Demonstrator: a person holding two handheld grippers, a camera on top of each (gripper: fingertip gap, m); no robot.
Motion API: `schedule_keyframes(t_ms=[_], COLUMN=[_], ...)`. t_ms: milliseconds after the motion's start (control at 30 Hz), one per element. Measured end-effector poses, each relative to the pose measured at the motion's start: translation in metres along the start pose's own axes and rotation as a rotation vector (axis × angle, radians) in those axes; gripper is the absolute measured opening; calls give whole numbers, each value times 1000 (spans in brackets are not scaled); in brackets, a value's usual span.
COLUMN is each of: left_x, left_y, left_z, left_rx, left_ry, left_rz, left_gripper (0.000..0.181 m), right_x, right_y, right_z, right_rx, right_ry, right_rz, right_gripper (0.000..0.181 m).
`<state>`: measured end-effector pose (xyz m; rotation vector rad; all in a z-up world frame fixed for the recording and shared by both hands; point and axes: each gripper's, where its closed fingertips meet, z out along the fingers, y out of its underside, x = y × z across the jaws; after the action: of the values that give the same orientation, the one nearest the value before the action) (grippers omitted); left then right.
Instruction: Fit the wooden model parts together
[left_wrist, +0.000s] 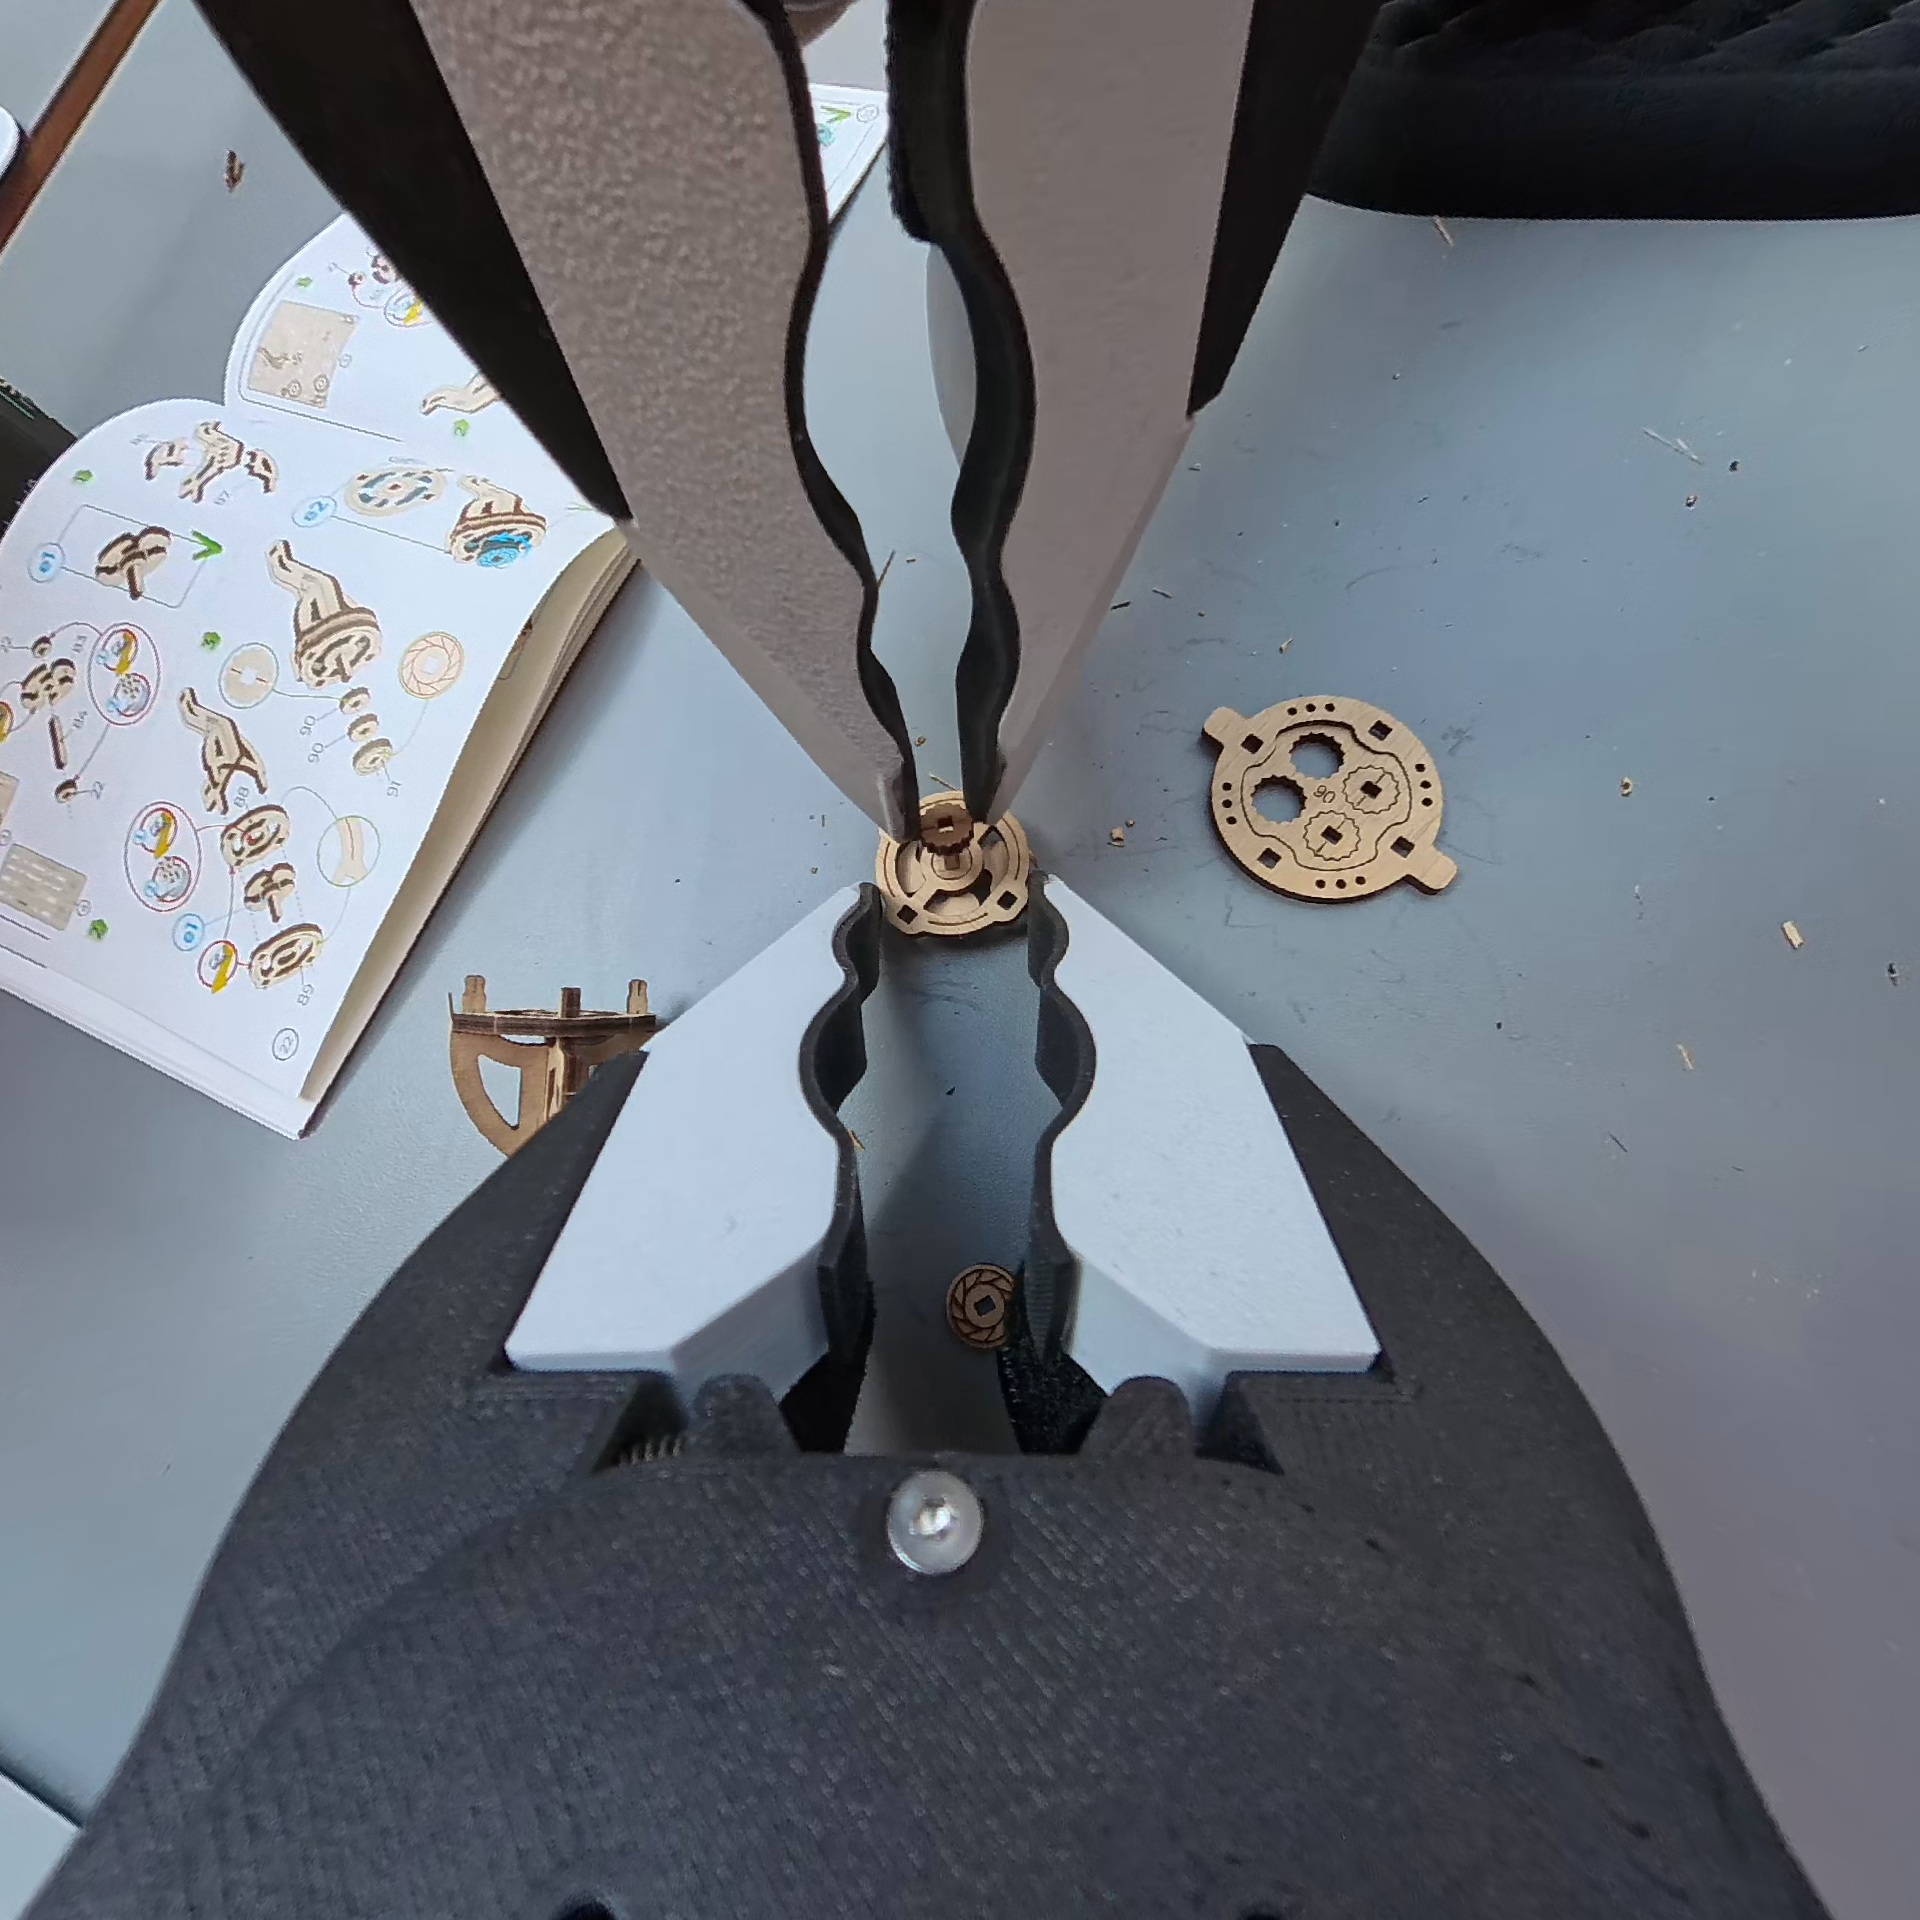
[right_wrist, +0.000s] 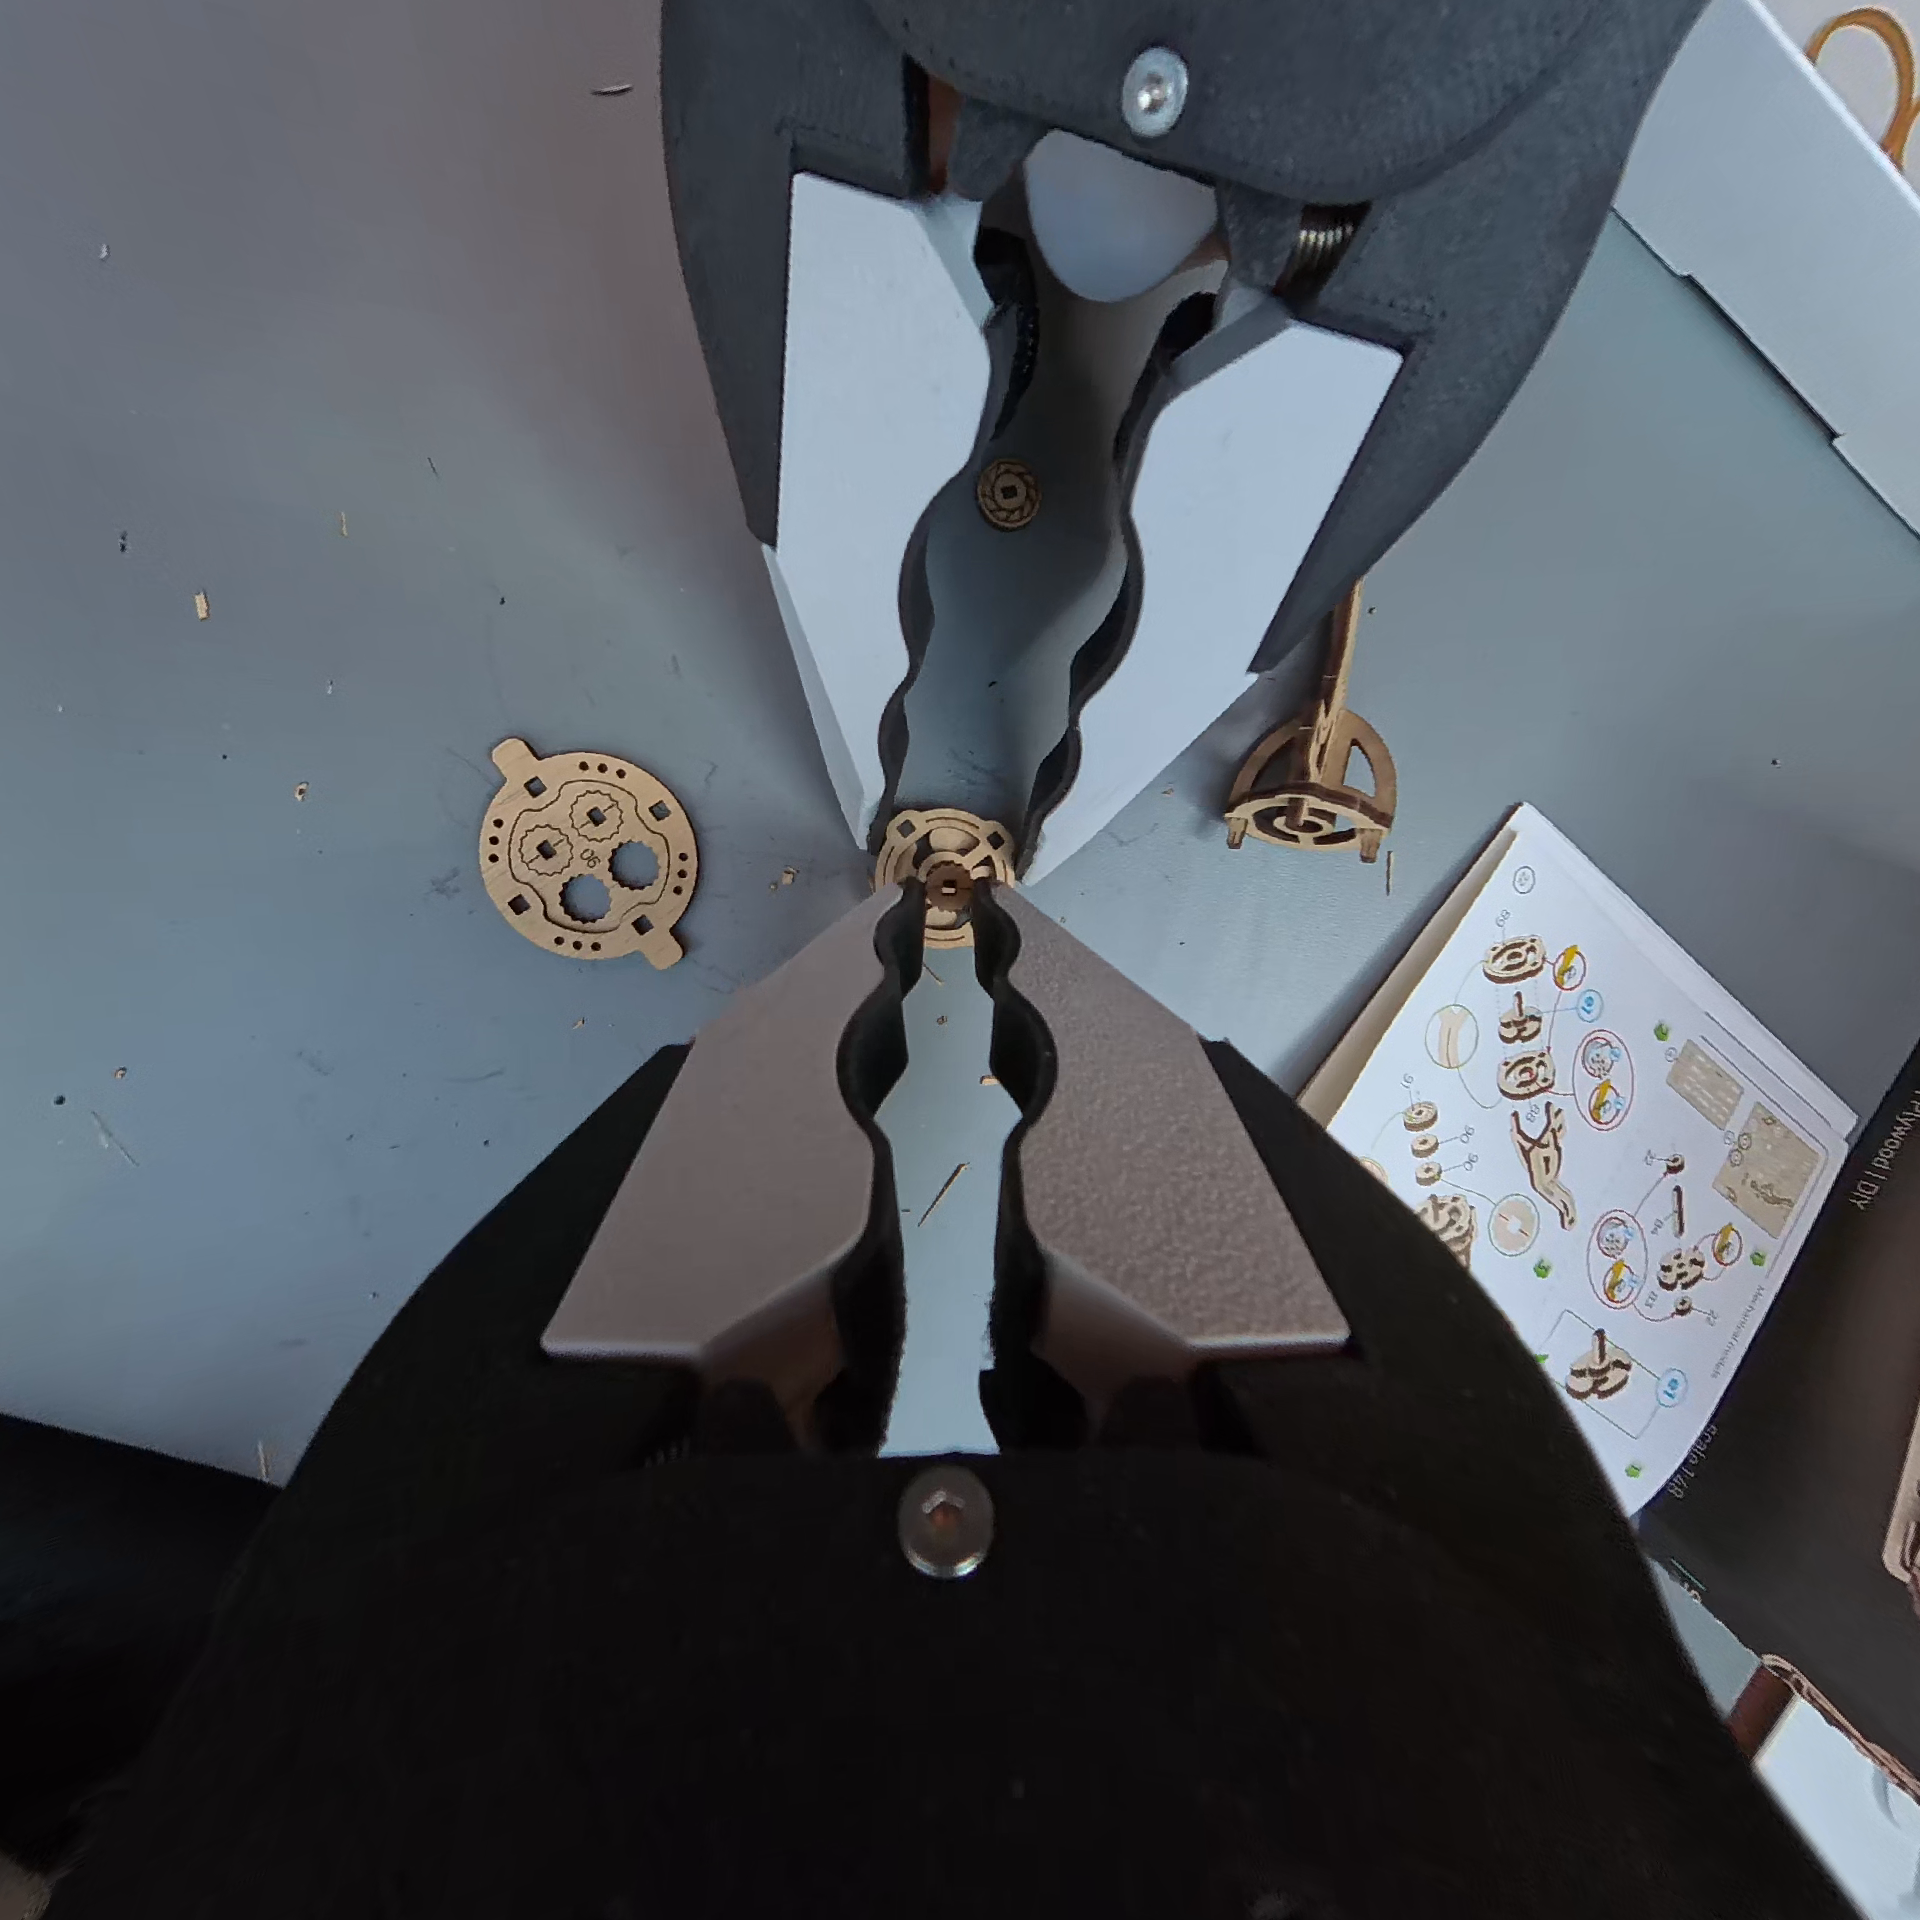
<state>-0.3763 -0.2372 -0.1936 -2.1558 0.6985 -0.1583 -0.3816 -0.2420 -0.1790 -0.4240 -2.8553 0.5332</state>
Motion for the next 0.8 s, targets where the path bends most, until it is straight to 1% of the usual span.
schedule_keyframes(t_ms=[67,267,500,800], left_x=[0,0,0,0], left_y=[0,0,0,0], left_z=[0,0,0,0], left_rx=[0,1,2,2], left_ry=[0,3,2,6], left_rz=[0,1,6,3], left_gripper=[27,27,27,27], right_x=[1,1,2,0], right_y=[2,3,2,0], right_z=[0,0,0,-1], right_rx=[-14,-49,-87,-119], right_ry=[12,-14,-13,31], right_rz=[-18,-7,-58,-194], right_gripper=[8,8,8,8])
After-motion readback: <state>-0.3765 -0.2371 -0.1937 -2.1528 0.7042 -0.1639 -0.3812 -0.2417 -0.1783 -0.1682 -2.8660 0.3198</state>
